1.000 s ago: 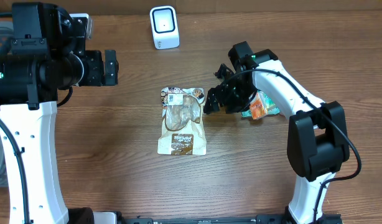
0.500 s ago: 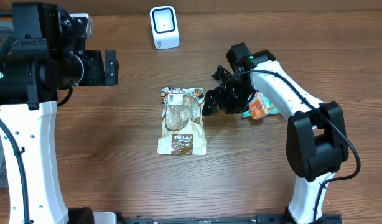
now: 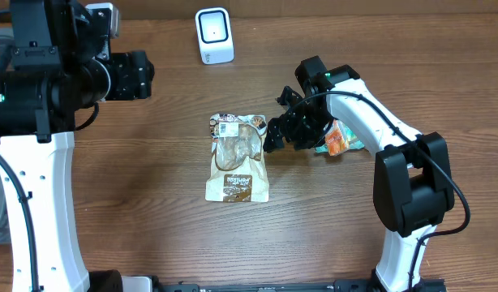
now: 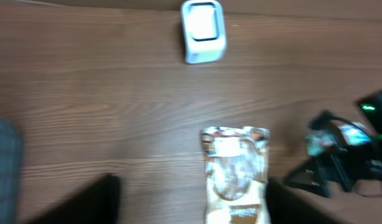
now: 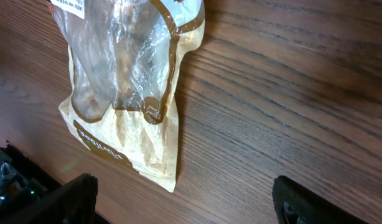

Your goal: Scan the item barcode

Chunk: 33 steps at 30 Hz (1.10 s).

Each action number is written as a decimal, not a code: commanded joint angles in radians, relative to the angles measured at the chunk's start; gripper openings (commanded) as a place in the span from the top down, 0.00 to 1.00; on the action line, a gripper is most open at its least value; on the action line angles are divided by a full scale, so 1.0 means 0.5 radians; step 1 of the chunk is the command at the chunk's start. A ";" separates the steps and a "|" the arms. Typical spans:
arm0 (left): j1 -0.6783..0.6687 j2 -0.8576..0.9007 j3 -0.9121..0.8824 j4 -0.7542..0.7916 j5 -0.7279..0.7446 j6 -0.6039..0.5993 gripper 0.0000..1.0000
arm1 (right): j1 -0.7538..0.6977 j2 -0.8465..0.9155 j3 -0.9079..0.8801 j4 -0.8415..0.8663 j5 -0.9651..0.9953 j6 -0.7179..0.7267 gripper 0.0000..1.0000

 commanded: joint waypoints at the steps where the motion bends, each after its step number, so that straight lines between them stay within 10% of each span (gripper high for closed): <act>1: -0.034 0.094 -0.104 0.011 0.334 -0.029 0.95 | 0.004 -0.020 -0.010 0.010 -0.045 0.014 0.12; 33: -0.430 0.510 -1.412 1.076 0.671 -0.347 0.96 | 0.004 -0.020 -0.010 0.065 -0.045 0.103 0.12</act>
